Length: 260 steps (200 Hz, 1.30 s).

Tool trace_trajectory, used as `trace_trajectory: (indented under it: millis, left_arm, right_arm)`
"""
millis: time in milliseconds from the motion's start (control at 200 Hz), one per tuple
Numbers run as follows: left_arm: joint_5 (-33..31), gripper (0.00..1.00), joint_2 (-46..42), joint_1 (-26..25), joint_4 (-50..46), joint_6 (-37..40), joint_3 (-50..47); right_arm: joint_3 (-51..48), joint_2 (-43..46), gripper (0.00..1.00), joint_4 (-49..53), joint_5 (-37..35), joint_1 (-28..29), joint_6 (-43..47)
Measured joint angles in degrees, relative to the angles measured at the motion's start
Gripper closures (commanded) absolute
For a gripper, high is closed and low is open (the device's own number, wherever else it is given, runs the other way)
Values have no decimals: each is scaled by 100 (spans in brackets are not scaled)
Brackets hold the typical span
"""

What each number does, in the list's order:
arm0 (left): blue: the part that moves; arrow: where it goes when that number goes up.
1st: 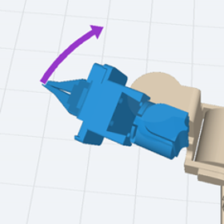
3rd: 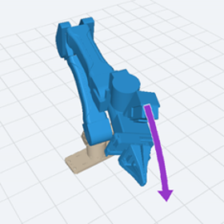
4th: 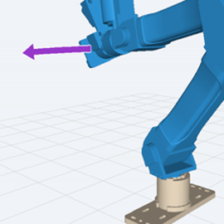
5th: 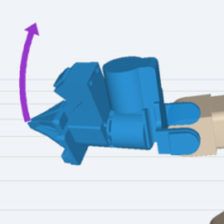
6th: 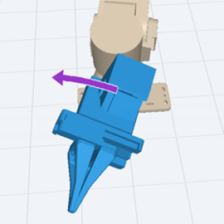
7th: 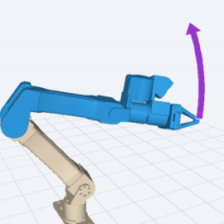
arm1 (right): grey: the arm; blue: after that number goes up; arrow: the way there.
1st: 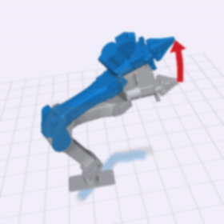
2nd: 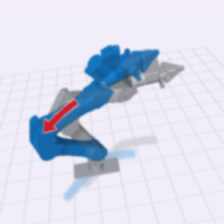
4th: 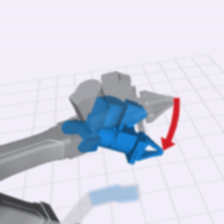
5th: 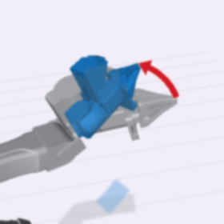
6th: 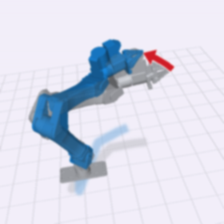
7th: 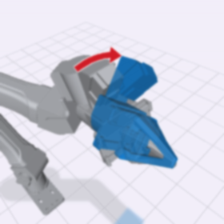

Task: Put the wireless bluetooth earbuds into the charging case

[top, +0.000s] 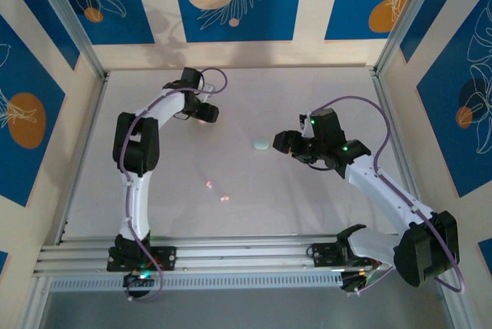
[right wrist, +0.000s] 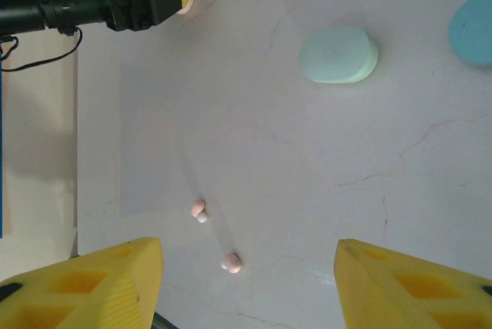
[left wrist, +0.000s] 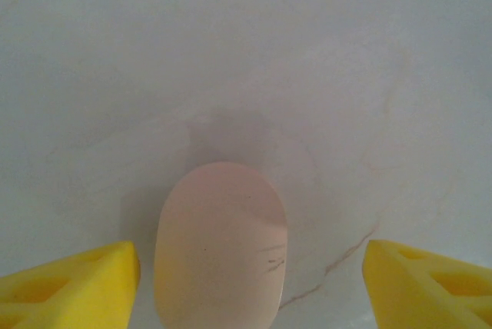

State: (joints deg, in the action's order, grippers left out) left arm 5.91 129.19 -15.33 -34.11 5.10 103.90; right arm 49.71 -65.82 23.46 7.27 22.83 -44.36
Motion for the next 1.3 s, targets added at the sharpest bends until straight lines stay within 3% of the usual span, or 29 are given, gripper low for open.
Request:
trace_trajectory:
  millis: [470,750,905,1065,1301]
  left_arm:
    - [-105,49,481,0,-496,-7,730]
    - [-197,46,527,-7,-627,0,737]
    - [-236,55,527,-13,-682,-15,739]
    - [-302,57,522,-57,-697,-46,739]
    - [-317,68,-177,-256,-719,-975,166]
  right_arm:
    - [-157,118,38,35,68,-81,-129]
    - [-302,472,38,83,68,-190,-175]
    - [-389,632,38,157,66,-251,-177]
    - [-481,839,38,188,66,-306,-223]
    - [-647,990,37,219,66,-345,-326]
